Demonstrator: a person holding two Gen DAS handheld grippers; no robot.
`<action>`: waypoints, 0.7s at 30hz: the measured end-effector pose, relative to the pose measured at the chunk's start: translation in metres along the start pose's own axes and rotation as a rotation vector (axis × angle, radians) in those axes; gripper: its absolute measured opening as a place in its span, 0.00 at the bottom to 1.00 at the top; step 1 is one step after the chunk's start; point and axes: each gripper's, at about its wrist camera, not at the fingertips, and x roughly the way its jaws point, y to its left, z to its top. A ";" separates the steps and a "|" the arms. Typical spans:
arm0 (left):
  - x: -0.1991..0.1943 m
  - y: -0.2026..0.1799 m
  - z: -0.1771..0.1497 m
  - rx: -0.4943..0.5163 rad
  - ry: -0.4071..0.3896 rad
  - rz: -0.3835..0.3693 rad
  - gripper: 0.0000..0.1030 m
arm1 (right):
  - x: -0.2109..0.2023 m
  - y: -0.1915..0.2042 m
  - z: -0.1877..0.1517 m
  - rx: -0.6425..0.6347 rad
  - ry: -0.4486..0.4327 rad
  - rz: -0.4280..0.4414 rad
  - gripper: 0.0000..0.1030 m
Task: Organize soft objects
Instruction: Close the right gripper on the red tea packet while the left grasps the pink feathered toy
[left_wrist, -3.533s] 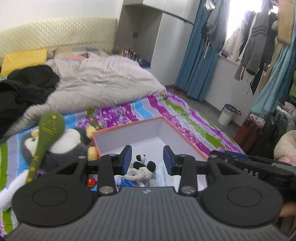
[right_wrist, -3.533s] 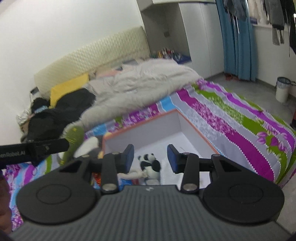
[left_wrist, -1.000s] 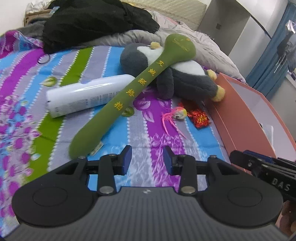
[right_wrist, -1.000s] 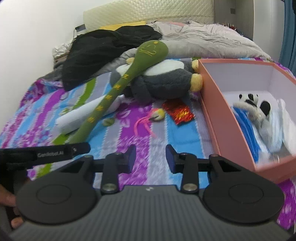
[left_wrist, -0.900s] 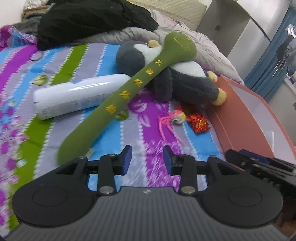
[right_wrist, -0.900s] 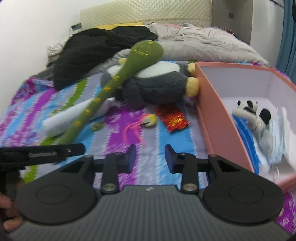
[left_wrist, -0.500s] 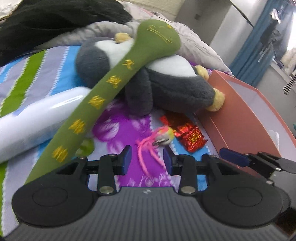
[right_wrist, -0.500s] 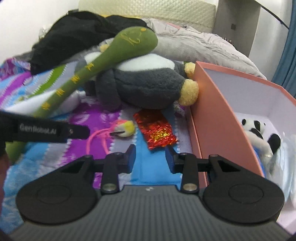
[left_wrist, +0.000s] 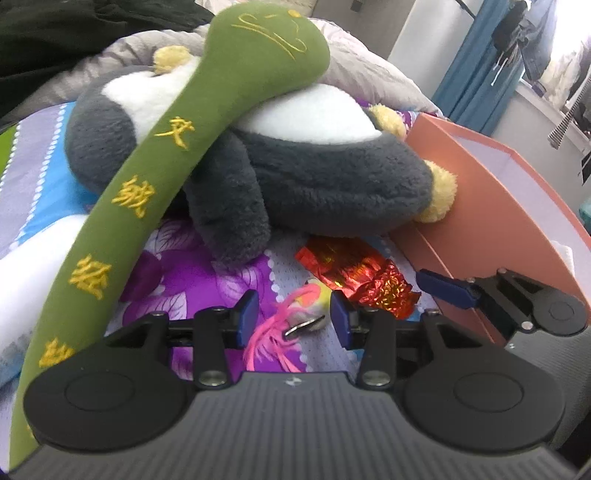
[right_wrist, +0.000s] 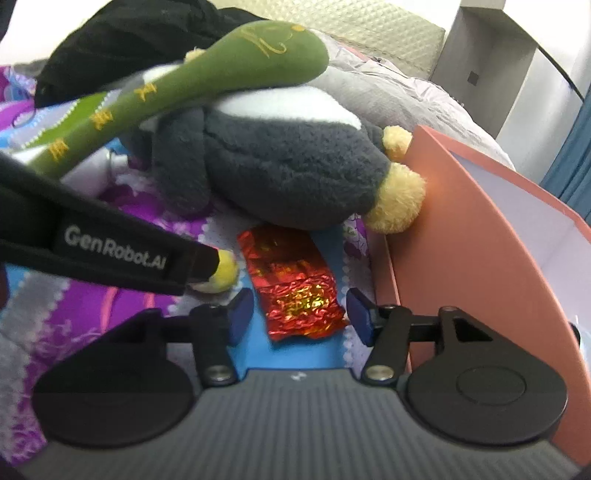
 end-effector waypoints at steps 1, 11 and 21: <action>0.002 0.000 0.001 0.004 0.002 -0.004 0.47 | 0.003 0.000 0.000 -0.014 -0.001 0.001 0.57; 0.013 0.002 0.002 -0.002 0.013 -0.023 0.47 | 0.020 0.002 0.001 -0.046 0.024 0.006 0.55; 0.019 0.006 0.006 -0.025 0.049 -0.053 0.45 | 0.003 0.006 -0.004 -0.061 0.034 0.010 0.53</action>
